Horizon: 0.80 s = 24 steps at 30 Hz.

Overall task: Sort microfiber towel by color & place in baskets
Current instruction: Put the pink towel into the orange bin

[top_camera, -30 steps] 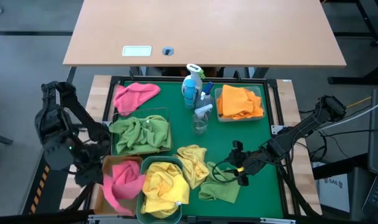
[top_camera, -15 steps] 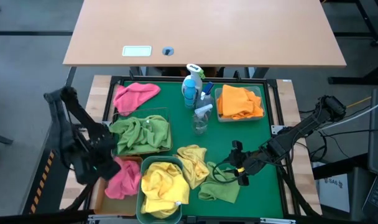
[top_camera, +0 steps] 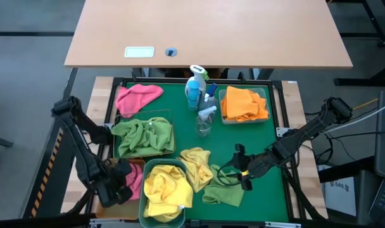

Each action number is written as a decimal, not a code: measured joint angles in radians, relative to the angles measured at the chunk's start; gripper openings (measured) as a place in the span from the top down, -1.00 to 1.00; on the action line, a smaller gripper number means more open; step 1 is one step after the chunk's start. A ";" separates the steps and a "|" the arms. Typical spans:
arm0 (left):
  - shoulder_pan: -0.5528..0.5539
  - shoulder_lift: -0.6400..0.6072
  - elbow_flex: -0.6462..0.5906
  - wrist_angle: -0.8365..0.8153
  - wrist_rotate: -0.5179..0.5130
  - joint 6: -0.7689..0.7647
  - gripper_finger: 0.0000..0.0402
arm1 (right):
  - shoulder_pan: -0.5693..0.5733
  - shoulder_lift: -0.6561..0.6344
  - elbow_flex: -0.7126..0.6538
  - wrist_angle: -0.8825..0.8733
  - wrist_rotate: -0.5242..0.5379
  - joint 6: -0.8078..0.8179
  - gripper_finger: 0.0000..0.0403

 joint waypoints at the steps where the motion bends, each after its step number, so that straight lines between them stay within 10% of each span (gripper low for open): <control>1: 0.000 0.011 -0.004 -0.001 0.007 0.002 0.98 | 0.000 0.000 0.000 0.021 0.007 0.000 -0.02; 14: 0.000 0.063 -0.048 -0.010 0.052 -0.009 0.56 | 0.000 0.013 0.000 0.225 0.129 -0.064 -0.02; 24: 0.011 0.036 -0.033 -0.012 0.368 -0.041 0.49 | -0.059 0.151 0.001 0.407 0.111 -0.110 -0.02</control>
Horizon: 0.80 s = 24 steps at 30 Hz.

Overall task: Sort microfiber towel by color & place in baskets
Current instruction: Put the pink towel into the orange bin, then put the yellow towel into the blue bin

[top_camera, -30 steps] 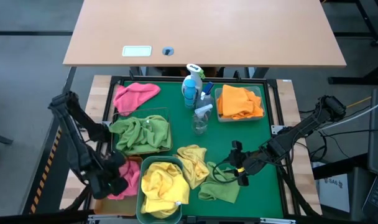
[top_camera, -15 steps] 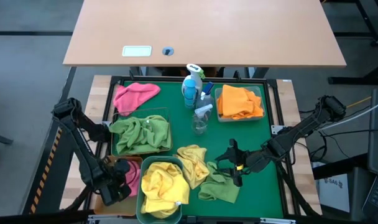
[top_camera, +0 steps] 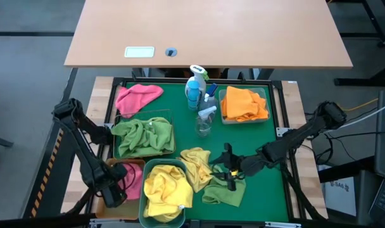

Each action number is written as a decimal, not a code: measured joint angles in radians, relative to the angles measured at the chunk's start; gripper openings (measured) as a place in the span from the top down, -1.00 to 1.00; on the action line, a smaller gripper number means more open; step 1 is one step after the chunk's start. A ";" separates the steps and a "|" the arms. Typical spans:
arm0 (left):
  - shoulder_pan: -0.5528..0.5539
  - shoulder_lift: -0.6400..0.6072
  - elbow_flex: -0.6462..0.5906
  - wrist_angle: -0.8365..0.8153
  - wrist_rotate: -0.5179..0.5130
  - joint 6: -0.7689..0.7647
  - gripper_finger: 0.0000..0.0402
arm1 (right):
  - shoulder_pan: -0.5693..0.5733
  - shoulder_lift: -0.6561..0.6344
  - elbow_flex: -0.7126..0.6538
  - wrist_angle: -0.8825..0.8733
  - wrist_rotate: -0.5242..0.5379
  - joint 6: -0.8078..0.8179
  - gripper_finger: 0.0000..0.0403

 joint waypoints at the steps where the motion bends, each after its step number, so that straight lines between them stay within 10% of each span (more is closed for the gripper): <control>1: 0.000 -0.001 0.012 0.003 -0.006 0.000 0.49 | -0.008 0.016 0.000 0.002 -0.001 0.000 -0.02; 14: -0.007 -0.002 0.254 0.006 -0.146 0.053 0.49 | -0.075 0.202 0.000 -0.008 -0.029 0.000 -0.02; 24: -0.007 -0.002 0.346 0.012 -0.438 0.087 0.49 | -0.073 0.312 0.000 -0.001 -0.095 0.000 -0.02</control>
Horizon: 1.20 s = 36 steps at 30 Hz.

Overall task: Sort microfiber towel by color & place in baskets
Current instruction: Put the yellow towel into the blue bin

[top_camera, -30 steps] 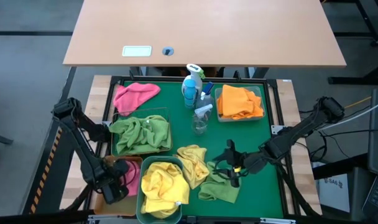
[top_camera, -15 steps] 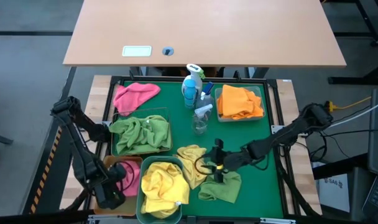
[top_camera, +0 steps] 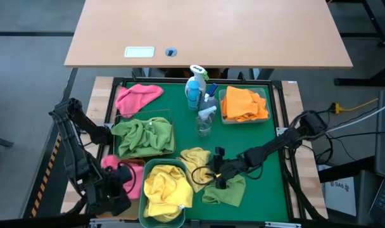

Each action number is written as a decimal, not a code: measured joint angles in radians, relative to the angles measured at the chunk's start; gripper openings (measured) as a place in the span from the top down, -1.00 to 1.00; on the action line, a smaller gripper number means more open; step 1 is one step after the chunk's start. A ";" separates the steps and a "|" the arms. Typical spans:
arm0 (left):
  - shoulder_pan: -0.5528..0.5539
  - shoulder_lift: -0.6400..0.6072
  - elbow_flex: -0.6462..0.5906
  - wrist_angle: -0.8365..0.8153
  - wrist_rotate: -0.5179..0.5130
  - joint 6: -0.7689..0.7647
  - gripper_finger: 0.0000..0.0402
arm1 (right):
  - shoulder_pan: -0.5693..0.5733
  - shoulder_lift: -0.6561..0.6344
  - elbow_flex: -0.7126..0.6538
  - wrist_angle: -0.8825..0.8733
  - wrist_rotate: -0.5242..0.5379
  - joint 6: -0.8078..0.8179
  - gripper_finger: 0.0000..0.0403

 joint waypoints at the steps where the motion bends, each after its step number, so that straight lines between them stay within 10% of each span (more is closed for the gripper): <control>1: 0.000 0.000 0.000 0.002 -0.022 0.009 0.49 | 0.000 0.007 0.000 0.002 -0.002 0.000 -0.02; 9: 0.001 0.000 0.000 0.033 -0.332 0.034 0.49 | 0.000 0.025 0.000 0.040 -0.002 0.000 0.11; 18: 0.001 0.000 0.000 0.060 -0.571 0.034 0.49 | 0.000 0.025 0.000 0.043 -0.002 -0.001 0.93; 36: 0.057 0.074 0.000 0.292 -0.773 0.422 0.49 | 0.001 -0.117 0.003 0.036 -0.055 -0.002 0.94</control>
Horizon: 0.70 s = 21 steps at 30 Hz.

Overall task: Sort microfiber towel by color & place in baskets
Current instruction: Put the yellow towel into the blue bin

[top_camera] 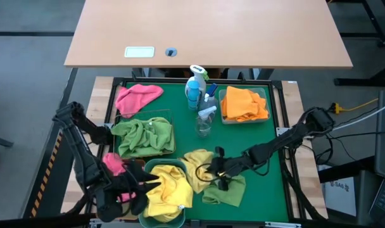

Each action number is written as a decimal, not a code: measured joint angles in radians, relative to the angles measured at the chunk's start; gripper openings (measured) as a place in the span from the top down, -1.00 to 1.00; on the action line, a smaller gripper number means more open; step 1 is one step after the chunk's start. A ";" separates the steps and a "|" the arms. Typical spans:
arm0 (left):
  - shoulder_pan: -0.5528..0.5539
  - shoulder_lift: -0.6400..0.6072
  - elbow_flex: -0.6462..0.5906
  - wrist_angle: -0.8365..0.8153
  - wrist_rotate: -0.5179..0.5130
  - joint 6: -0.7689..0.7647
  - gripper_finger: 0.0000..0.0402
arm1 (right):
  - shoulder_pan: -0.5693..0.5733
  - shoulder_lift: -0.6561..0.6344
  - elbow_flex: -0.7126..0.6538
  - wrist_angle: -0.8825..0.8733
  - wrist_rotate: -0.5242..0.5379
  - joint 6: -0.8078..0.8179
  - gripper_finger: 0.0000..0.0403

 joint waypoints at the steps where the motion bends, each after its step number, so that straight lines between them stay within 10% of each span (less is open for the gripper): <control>1: 0.009 0.003 0.000 0.015 -0.008 0.028 0.49 | 0.000 -0.015 0.000 0.000 0.000 0.000 0.95; 13: 0.169 0.056 0.000 0.195 -0.014 0.420 0.49 | 0.000 -0.125 0.000 0.002 0.016 -0.019 0.98; 21: 0.306 0.095 0.000 0.309 0.180 0.642 0.49 | 0.000 -0.159 0.001 0.009 0.028 -0.045 0.97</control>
